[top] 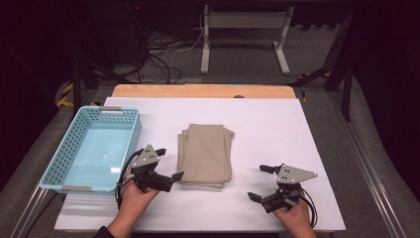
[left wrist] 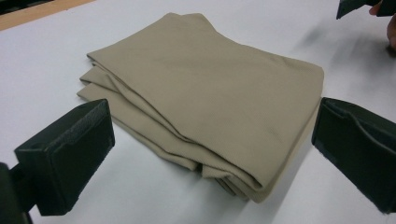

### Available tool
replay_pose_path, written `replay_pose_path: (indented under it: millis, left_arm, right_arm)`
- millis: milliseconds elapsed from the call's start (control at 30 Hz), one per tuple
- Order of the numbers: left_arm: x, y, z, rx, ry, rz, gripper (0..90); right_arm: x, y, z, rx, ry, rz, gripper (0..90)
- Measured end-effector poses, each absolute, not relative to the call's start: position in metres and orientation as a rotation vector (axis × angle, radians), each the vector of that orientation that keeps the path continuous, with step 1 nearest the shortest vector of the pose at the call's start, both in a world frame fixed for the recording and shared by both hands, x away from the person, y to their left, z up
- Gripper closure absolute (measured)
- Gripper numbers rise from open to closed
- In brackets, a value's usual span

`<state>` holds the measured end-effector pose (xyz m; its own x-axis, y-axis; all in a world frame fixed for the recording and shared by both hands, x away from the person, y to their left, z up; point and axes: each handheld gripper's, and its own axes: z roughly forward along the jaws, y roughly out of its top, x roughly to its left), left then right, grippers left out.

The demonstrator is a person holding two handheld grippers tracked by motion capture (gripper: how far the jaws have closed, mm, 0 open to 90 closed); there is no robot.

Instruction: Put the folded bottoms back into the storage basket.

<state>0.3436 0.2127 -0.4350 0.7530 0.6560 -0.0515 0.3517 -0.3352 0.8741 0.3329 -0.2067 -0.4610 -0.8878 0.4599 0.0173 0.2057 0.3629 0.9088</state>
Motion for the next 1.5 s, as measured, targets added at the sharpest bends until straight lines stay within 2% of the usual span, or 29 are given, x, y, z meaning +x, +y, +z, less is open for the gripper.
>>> replay_pose_path:
  millis: [967, 1500]
  left_arm:
    - [0.403, 0.191, -0.417, 2.062, 0.764, 0.367, 0.1]
    - [0.433, 0.183, -0.416, 2.072, 0.847, 0.368, 0.5]
  right_arm:
    - [0.333, -0.207, -0.463, 0.62, 2.38, 1.517, 0.3]
    - [0.333, -0.207, -0.463, 0.621, 2.383, 1.52, 0.3]
